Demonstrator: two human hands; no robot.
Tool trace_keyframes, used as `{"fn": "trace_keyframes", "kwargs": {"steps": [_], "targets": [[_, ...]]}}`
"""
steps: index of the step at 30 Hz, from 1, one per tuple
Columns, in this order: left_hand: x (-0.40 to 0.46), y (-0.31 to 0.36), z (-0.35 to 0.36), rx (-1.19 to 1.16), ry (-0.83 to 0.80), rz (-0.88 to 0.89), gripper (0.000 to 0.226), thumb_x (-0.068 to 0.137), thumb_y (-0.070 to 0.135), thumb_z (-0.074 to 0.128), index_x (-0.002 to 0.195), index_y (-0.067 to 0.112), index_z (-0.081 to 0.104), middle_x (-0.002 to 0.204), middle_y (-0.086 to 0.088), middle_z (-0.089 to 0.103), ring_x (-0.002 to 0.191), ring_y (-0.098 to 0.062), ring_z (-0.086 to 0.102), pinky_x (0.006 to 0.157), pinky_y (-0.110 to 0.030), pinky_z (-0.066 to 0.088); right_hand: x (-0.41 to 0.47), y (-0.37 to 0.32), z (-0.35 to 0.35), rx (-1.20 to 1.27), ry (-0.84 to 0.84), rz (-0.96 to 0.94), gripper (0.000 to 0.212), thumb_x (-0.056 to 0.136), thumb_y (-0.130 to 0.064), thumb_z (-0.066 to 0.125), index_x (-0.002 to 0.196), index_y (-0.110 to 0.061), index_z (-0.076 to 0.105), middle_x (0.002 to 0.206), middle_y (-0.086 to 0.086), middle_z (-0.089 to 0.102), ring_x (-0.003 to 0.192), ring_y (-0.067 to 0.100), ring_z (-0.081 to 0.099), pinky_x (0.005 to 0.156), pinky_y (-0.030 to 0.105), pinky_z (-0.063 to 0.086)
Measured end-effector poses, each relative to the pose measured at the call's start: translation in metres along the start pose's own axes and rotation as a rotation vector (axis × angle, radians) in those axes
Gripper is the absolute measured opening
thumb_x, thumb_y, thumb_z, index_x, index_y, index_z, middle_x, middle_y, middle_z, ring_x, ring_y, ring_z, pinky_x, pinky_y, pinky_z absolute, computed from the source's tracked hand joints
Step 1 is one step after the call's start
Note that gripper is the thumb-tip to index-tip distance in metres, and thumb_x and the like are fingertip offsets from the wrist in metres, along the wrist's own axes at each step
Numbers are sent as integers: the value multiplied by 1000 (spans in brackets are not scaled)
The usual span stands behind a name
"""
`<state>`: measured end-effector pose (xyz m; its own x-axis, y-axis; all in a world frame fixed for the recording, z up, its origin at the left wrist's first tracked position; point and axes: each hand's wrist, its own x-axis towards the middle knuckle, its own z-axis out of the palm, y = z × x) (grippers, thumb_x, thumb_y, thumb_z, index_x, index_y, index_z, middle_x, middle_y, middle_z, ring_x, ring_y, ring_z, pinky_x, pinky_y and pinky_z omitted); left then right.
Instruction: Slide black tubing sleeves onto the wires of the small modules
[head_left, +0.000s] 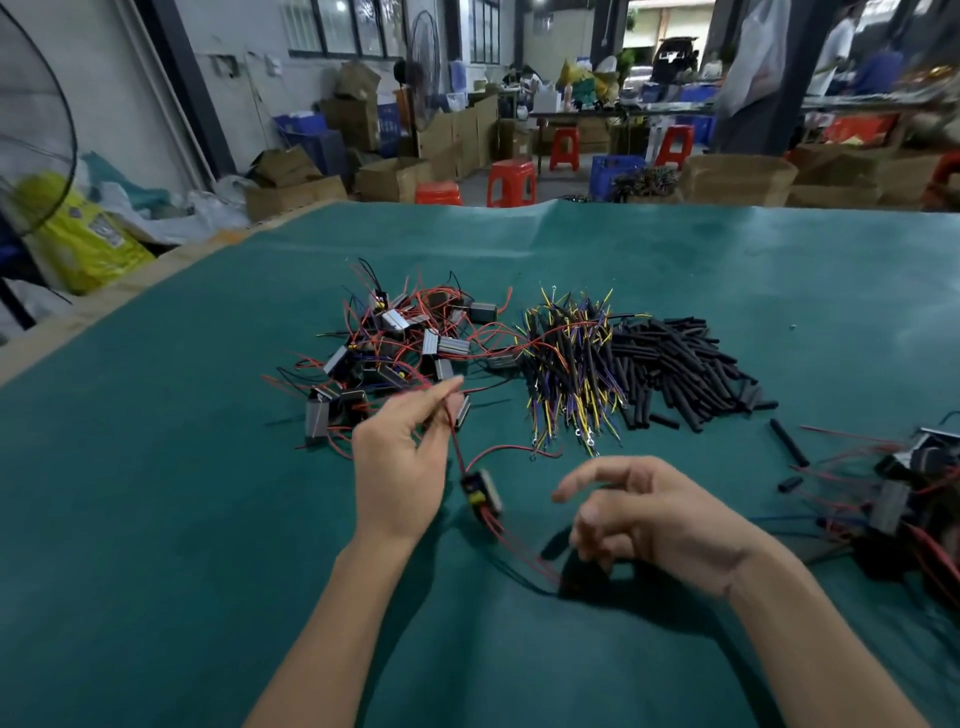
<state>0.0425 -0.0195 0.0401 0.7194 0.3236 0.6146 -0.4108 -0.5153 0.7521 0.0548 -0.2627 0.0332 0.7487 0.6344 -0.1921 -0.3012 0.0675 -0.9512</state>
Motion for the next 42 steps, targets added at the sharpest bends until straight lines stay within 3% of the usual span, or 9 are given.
{"fn": "trace_keyframes", "kwargs": {"steps": [3, 9, 12, 15, 19, 23, 31, 37, 42], "targets": [[0, 37, 0, -317, 55, -93, 19, 95, 10, 66, 110, 13, 76, 92, 1, 79, 87, -7, 72, 84, -22, 57, 10, 3, 4, 103, 229, -85, 13, 75, -15, 81, 88, -13, 77, 71, 11, 61, 60, 18, 63, 52, 23, 49], [-16, 77, 5, -717, -127, -194, 17, 93, 27, 70, 106, 21, 79, 95, -8, 78, 90, -17, 72, 87, -34, 58, 17, 3, 11, 245, 149, -28, 58, 86, -51, 67, 124, -7, 68, 117, 18, 72, 84, 26, 66, 70, 35, 52], [-19, 68, 22, -837, -251, -363, 17, 83, 24, 72, 97, 21, 82, 93, -11, 78, 87, -17, 72, 82, -28, 58, 6, -5, -3, 332, 137, -106, 46, 80, -47, 74, 117, -19, 75, 105, 6, 72, 77, 18, 69, 61, 26, 51], [-21, 56, 45, -827, -308, -499, 18, 79, 20, 67, 89, 19, 83, 92, -7, 77, 83, -16, 68, 79, -26, 55, -3, -7, -15, 264, 245, -192, 39, 74, -28, 80, 110, -13, 77, 97, 6, 74, 72, 15, 69, 58, 22, 51], [-24, 44, 69, -813, -450, -636, 22, 75, 12, 73, 95, 5, 77, 97, -15, 71, 93, -28, 60, 94, -47, 49, -8, -2, -22, 202, 365, -272, 19, 71, -8, 79, 90, -9, 80, 83, 9, 72, 67, 14, 65, 58, 21, 52], [-35, 28, 73, -871, -447, -709, 27, 69, -4, 73, 95, 3, 74, 97, -16, 71, 80, -21, 67, 72, -28, 59, -10, 3, -22, -93, 428, -252, 15, 81, 9, 74, 84, -5, 79, 82, 13, 74, 70, 17, 67, 62, 23, 55], [-39, 19, 74, -880, -475, -681, 38, 88, -20, 45, 90, 4, 74, 102, -19, 72, 103, -28, 61, 102, -40, 48, -41, 12, -27, -61, 775, -460, 12, 89, 4, 69, 87, -7, 70, 97, 9, 79, 73, 12, 70, 55, 21, 53], [-52, 22, 76, -588, -585, -472, 12, 94, 8, 67, 97, 15, 75, 85, -12, 77, 84, -17, 71, 87, -39, 58, -39, 27, -21, -153, 843, -438, 20, 85, 5, 75, 76, -13, 76, 84, 15, 75, 70, 14, 70, 62, 21, 56], [-48, 18, 80, -611, -354, -519, 20, 93, 12, 67, 88, 24, 82, 75, -1, 74, 71, -10, 64, 77, -31, 53, -51, 18, -20, -254, 667, -355, 11, 79, -3, 83, 82, -13, 81, 77, 13, 77, 63, 13, 66, 61, 21, 53]]}}
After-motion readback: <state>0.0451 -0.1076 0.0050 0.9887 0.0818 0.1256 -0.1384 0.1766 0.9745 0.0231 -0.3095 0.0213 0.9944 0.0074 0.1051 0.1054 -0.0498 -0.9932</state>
